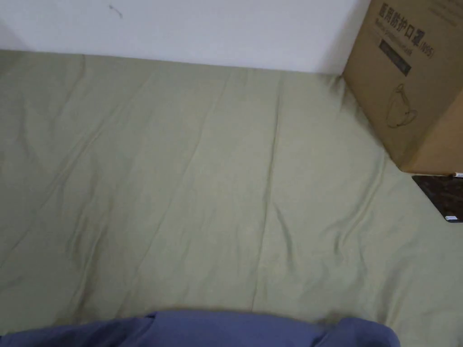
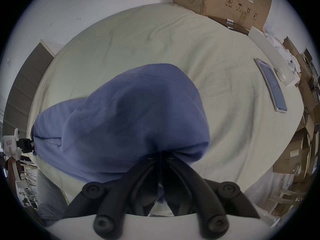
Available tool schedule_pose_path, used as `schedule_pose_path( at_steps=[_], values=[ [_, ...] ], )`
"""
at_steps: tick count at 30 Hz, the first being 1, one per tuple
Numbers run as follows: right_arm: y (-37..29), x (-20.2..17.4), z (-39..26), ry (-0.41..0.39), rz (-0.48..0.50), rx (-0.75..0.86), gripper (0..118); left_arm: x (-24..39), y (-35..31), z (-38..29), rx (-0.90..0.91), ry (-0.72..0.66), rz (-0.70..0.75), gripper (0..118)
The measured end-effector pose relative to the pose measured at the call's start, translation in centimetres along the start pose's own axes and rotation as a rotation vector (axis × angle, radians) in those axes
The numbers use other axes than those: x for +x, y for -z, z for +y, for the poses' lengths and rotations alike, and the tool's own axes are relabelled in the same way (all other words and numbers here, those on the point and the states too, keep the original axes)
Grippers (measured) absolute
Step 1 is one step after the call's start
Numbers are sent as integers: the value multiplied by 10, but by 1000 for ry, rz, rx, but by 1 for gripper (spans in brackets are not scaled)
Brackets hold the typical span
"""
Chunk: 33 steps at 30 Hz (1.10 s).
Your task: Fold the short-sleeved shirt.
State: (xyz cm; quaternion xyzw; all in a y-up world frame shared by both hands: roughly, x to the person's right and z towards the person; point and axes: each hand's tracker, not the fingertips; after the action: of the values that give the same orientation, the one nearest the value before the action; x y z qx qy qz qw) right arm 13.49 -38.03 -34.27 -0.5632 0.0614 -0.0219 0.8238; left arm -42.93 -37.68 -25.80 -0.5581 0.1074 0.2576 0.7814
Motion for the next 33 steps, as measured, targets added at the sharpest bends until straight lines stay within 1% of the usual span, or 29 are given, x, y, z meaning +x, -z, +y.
schedule_pose_path(
  at_steps=[2,3,4,5,6,7,8,9,10,11,12,13,14,15,16,18,19,20,21,22,23,24,25,26,27,28,30,31,33],
  values=[
    [-9,6,1,40,30,8,6,-13,-7,-4,54,-70,-49,13],
    [-12,18,0,95,69,19,9,-21,-15,-5,63,-152,-114,17],
    [-22,24,0,139,97,28,19,-29,-25,-4,63,-234,-187,30],
    [-40,30,1,177,97,42,54,-36,-42,-4,76,-345,-276,45],
    [-58,36,0,196,108,69,87,-38,-59,-8,102,-423,-327,53],
    [-78,39,-4,191,122,124,107,-41,-80,-11,175,-394,-317,63],
    [-96,44,-7,171,140,184,112,-41,-102,-16,261,-345,-301,76],
    [-111,48,-11,166,128,226,112,-42,-121,-20,323,-280,-236,74],
    [-118,49,-13,165,100,210,110,-36,-136,-26,337,-233,-171,66],
    [-123,48,-18,159,85,187,102,-36,-143,-29,325,-210,-107,34],
    [-126,47,-23,141,82,167,77,-36,-144,-33,314,-194,-72,0],
    [-124,43,-30,122,58,166,24,-39,-137,-39,276,-217,-55,0],
    [-120,39,-35,108,12,181,0,-40,-136,-41,250,-236,-75,0],
    [-116,33,-33,110,21,184,0,-40,-132,-46,209,-258,-124,0],
    [-115,31,-30,99,74,131,0,-40,-129,-49,206,-273,-152,0],
    [-113,20,-30,149,159,166,0,-49,-115,-55,208,-292,-201,0],
    [-110,16,-27,155,211,143,0,-51,-111,-51,210,-292,-246,0],
    [-108,13,-22,161,228,132,0,-53,-107,-47,221,-301,-283,0],
    [-108,7,-15,156,203,138,0,-57,-103,-40,248,-302,-321,7],
    [-109,2,-12,143,203,140,0,-64,-94,-35,280,-311,-393,30],
    [-111,-3,-11,118,203,143,0,-69,-88,-28,298,-329,-442,80],
    [-113,-9,-5,93,195,144,0,-74,-79,-20,297,-363,-474,110],
    [-116,-15,-1,74,192,144,0,-78,-66,-10,270,-375,-528,118],
    [-119,-20,0,60,194,145,0,-81,-53,-6,202,-373,-565,114],
    [-122,-26,0,49,198,148,0,-87,-42,-2,160,-382,-594,114],
    [-126,-32,2,42,206,147,0,-87,-29,4,124,-374,-586,114],
    [-131,-43,6,27,219,146,0,-92,-4,14,28,-353,-496,114],
    [-130,-44,5,20,222,143,0,-91,7,17,-19,-337,-494,112],
    [-132,-53,7,6,225,133,0,-82,3,22,13,-309,-556,112]
  ],
)
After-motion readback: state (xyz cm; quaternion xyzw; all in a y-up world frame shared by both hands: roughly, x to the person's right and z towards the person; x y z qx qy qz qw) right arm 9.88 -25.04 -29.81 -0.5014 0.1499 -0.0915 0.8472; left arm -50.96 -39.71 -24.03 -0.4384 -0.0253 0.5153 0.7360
